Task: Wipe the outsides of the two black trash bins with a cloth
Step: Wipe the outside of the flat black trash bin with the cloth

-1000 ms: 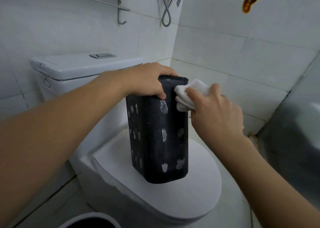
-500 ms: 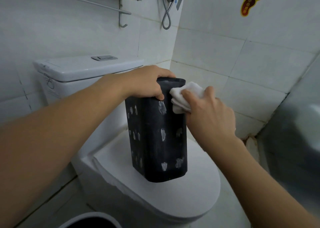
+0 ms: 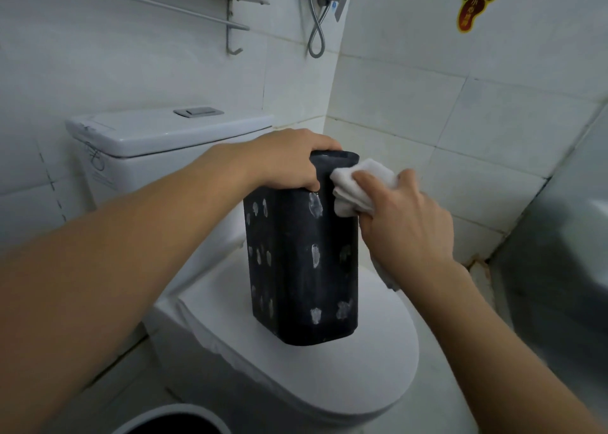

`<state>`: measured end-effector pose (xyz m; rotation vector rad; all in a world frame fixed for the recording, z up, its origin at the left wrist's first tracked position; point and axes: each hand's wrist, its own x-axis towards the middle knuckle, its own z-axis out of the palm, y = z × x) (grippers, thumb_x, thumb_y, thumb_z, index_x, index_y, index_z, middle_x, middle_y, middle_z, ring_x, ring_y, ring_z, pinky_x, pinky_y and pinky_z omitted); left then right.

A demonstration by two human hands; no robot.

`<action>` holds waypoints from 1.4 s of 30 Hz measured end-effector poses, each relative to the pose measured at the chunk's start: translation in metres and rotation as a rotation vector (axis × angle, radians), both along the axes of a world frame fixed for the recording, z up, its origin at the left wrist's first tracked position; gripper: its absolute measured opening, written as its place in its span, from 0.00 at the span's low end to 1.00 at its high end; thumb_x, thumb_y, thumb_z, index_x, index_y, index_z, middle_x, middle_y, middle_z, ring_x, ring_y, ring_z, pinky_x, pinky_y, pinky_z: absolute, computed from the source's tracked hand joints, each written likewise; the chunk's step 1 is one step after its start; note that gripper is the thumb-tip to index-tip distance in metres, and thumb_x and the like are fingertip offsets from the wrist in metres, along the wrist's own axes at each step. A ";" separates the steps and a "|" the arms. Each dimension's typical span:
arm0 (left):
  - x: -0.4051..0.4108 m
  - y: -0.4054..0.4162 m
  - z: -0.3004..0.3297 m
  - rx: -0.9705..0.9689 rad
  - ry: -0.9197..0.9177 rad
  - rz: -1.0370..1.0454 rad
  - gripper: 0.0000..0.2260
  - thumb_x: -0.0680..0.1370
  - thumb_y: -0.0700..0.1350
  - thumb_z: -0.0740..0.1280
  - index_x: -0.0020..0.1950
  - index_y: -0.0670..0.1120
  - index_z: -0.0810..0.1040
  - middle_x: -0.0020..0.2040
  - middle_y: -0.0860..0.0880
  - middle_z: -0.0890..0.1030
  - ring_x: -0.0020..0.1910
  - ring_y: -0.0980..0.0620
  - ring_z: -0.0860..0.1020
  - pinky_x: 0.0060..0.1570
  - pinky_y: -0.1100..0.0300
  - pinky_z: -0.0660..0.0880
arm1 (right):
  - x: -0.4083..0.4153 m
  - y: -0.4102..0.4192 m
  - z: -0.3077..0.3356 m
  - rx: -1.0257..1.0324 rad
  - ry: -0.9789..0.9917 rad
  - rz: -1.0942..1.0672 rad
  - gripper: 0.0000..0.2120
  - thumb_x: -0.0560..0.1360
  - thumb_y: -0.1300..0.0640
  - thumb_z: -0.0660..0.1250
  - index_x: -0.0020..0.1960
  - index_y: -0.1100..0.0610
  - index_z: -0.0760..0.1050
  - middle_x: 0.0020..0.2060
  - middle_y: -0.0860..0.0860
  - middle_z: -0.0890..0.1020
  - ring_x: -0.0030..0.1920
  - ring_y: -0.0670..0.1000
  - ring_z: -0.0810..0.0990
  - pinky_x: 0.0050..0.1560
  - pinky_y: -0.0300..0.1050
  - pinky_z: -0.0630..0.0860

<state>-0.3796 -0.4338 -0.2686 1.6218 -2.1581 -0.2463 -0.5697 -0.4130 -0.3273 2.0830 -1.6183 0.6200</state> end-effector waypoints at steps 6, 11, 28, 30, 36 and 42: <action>0.008 -0.005 -0.001 0.025 0.023 0.008 0.30 0.72 0.40 0.73 0.72 0.58 0.72 0.61 0.55 0.79 0.59 0.50 0.76 0.60 0.52 0.74 | 0.001 0.014 -0.014 0.031 0.055 0.020 0.18 0.73 0.57 0.67 0.60 0.44 0.70 0.43 0.52 0.63 0.30 0.53 0.65 0.26 0.41 0.60; 0.005 -0.015 -0.007 -0.017 -0.118 0.045 0.30 0.75 0.43 0.69 0.75 0.60 0.66 0.57 0.50 0.69 0.62 0.45 0.69 0.60 0.48 0.71 | -0.014 0.014 -0.035 0.086 -0.083 0.032 0.18 0.76 0.49 0.66 0.64 0.39 0.69 0.43 0.49 0.64 0.27 0.50 0.60 0.25 0.41 0.56; 0.019 -0.023 -0.030 -0.041 -0.266 0.136 0.55 0.57 0.66 0.78 0.77 0.55 0.53 0.69 0.51 0.61 0.72 0.44 0.57 0.69 0.44 0.63 | -0.024 0.013 -0.055 0.201 -0.072 0.088 0.17 0.78 0.42 0.61 0.66 0.37 0.65 0.44 0.48 0.68 0.31 0.50 0.70 0.28 0.42 0.71; 0.021 -0.023 -0.030 -0.036 -0.264 0.130 0.56 0.57 0.66 0.79 0.78 0.56 0.53 0.69 0.51 0.61 0.72 0.44 0.56 0.69 0.44 0.63 | -0.026 0.019 -0.059 0.191 -0.035 0.091 0.17 0.77 0.43 0.64 0.64 0.38 0.67 0.43 0.48 0.69 0.29 0.49 0.69 0.25 0.41 0.68; 0.006 -0.018 -0.029 -0.108 -0.326 0.085 0.55 0.58 0.67 0.78 0.77 0.55 0.54 0.67 0.50 0.63 0.70 0.45 0.59 0.68 0.44 0.63 | -0.016 0.007 -0.040 0.019 -0.036 0.056 0.17 0.73 0.50 0.69 0.60 0.42 0.72 0.42 0.50 0.66 0.27 0.52 0.62 0.26 0.40 0.58; 0.003 -0.021 -0.025 -0.091 -0.325 0.081 0.54 0.58 0.66 0.78 0.77 0.55 0.55 0.67 0.50 0.63 0.69 0.45 0.60 0.67 0.45 0.63 | -0.013 0.017 -0.046 0.025 -0.005 0.057 0.18 0.70 0.53 0.73 0.58 0.45 0.74 0.40 0.51 0.66 0.26 0.51 0.60 0.24 0.36 0.52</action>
